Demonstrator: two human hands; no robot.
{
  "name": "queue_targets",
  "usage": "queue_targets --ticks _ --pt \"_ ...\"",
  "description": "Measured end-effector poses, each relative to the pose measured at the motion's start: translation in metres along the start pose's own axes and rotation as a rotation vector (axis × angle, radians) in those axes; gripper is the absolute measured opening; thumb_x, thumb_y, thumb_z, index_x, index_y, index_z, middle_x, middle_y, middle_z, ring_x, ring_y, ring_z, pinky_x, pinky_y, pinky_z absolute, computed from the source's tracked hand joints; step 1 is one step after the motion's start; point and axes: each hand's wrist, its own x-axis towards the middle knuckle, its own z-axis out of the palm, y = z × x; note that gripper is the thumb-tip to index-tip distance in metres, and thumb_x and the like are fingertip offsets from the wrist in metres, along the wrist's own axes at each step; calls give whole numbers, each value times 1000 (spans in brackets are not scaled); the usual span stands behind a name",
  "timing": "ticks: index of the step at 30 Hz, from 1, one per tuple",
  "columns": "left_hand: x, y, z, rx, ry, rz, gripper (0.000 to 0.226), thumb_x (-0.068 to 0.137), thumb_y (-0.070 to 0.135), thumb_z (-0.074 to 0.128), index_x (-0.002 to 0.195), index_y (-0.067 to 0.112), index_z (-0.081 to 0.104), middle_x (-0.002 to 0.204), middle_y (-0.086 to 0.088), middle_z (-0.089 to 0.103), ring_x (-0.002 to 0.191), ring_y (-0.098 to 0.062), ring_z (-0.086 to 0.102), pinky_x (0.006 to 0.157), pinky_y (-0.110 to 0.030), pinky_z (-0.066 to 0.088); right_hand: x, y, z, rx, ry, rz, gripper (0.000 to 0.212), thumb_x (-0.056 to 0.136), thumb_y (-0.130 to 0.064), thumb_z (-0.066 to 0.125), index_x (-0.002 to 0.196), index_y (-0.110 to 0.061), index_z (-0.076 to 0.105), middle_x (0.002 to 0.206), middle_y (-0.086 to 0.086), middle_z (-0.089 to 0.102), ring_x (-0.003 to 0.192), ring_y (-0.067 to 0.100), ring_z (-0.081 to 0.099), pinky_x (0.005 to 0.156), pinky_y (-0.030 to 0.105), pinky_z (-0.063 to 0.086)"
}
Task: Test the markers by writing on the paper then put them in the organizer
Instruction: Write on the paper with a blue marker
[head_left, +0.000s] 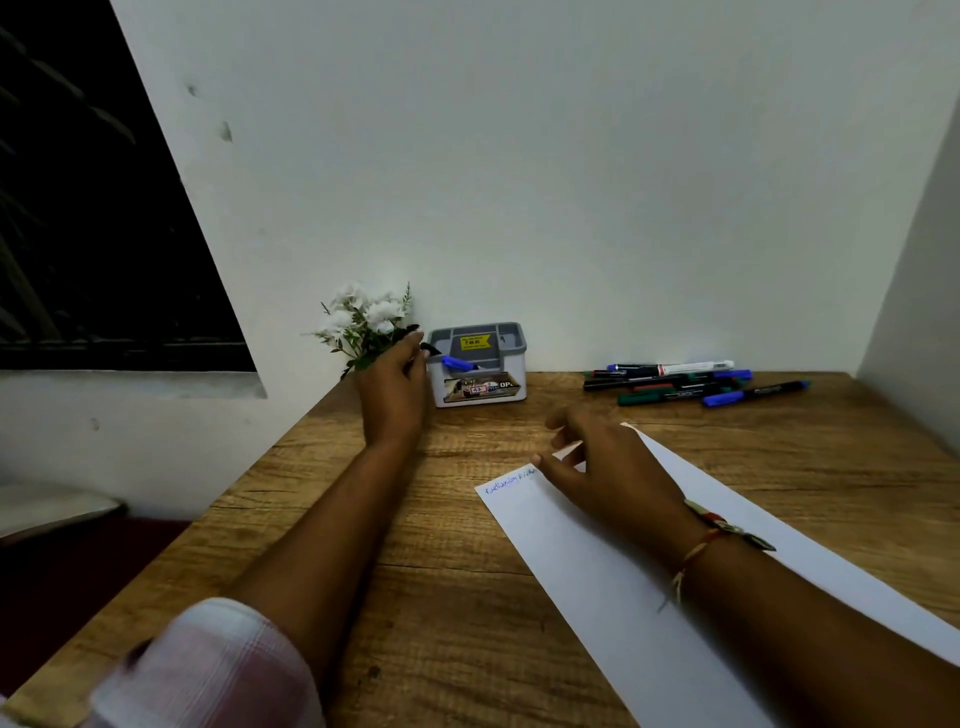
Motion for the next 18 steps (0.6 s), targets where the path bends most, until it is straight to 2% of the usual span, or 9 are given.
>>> queue_targets --ticks 2,4,8,11,14,18 --pt "-8 11 -5 -2 20 41 30 96 12 61 126 10 66 120 -3 69 108 -12 62 85 -12 46 0 0 0 -4 -8 -1 38 95 -45 69 126 -26 58 118 -6 67 101 12 66 91 36 57" --pt "-24 24 -8 -38 -33 63 23 93 13 64 116 12 69 108 2 70 98 -7 63 79 -7 47 -2 -1 0 -11 -13 3 38 95 -45 69 126 -26 58 119 -5 67 102 12 66 91 35 57" --pt "-67 31 -2 -3 -335 102 12 89 16 70 101 19 71 93 11 68 87 2 61 73 -10 47 -2 -2 -1 -42 -10 19 36 96 -44 69 125 -24 61 119 -3 68 103 13 66 92 35 57" --pt "-77 22 2 141 -512 278 19 87 15 71 107 16 74 98 3 70 87 -6 62 77 -22 51 2 -2 -8 -71 104 43 32 97 -35 68 123 -17 66 118 4 71 105 17 66 89 32 54" --pt "-73 17 6 178 -570 316 19 87 22 73 106 18 73 98 3 69 85 -6 61 75 -23 50 16 6 -27 -181 212 166 29 98 -25 63 122 -9 68 121 11 70 112 28 64 89 34 48" --pt "-70 15 9 183 -599 324 16 88 27 73 102 20 73 94 6 67 84 -6 60 72 -23 49 34 47 -62 -440 160 413 28 98 -13 55 123 -5 64 127 19 68 119 38 63 91 38 51"
